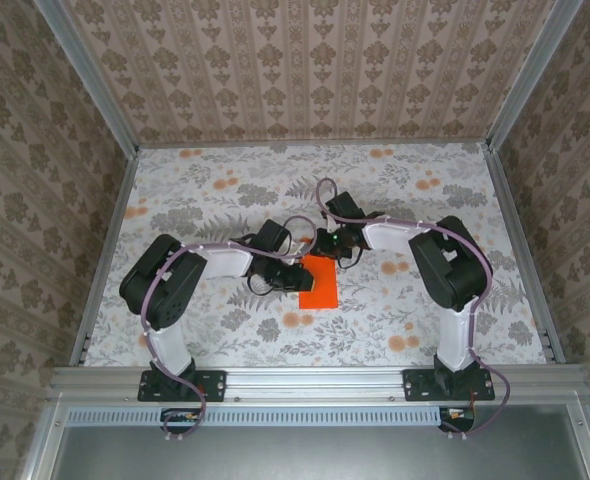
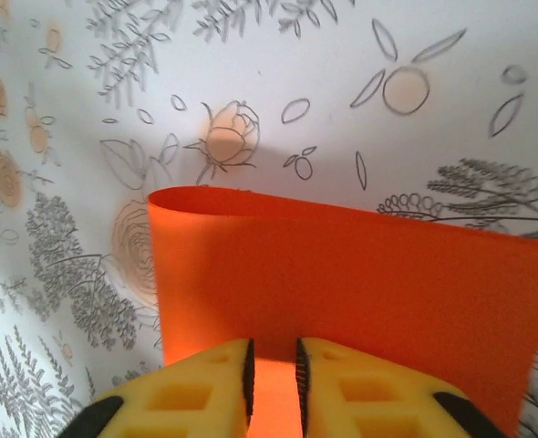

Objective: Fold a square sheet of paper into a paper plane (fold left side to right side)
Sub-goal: Hold the square sheet of paper at the center of the table.

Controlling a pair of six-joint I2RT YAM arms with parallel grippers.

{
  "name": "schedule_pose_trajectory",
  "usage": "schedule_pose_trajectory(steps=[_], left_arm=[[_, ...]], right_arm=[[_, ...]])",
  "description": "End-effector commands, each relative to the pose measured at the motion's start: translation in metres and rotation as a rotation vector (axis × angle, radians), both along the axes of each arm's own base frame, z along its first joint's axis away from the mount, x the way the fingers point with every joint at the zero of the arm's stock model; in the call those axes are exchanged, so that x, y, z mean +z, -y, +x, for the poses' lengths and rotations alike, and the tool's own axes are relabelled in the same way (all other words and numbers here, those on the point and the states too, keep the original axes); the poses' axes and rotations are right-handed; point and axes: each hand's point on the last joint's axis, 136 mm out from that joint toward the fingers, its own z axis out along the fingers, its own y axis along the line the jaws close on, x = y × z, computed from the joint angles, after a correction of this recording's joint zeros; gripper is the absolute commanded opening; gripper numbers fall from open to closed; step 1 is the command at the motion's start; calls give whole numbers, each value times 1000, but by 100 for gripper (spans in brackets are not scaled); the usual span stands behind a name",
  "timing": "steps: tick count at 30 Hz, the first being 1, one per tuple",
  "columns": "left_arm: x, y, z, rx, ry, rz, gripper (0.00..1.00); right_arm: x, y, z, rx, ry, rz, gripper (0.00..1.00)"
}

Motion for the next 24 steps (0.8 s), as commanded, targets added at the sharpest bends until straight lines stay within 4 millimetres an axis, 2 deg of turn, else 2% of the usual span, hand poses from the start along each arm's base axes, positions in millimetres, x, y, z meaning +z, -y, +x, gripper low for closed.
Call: schedule_pose_trajectory(steps=[1, 3, 6, 8, 10, 12, 14, 18, 24], left_arm=[[-15, -7, -14, 4, -49, 47, 23], [-14, -6, -14, 3, -48, 45, 23], [-13, -5, -14, 2, -46, 43, 23], [-16, -8, -10, 16, -29, 64, 23], [-15, -8, -11, 16, -27, 68, 23], [-15, -9, -11, 19, -26, 70, 23], [-14, -9, -11, 22, -24, 71, 23], [-14, -8, -10, 28, -25, 73, 23], [-10, -7, -10, 30, -22, 68, 23]], right_arm=[[35, 18, 2, -29, 88, -41, 30], [46, 25, -6, -35, 100, -50, 35], [52, 33, -25, -34, 91, -51, 35], [53, 35, -42, -27, 77, -46, 30], [50, 33, -59, -12, 48, -35, 19], [44, 28, -78, 2, 12, -22, 10], [34, 23, -93, 14, -25, -15, 5], [7, 12, -118, 42, -102, -40, 3], [-22, 17, -128, 34, -163, -111, 2]])
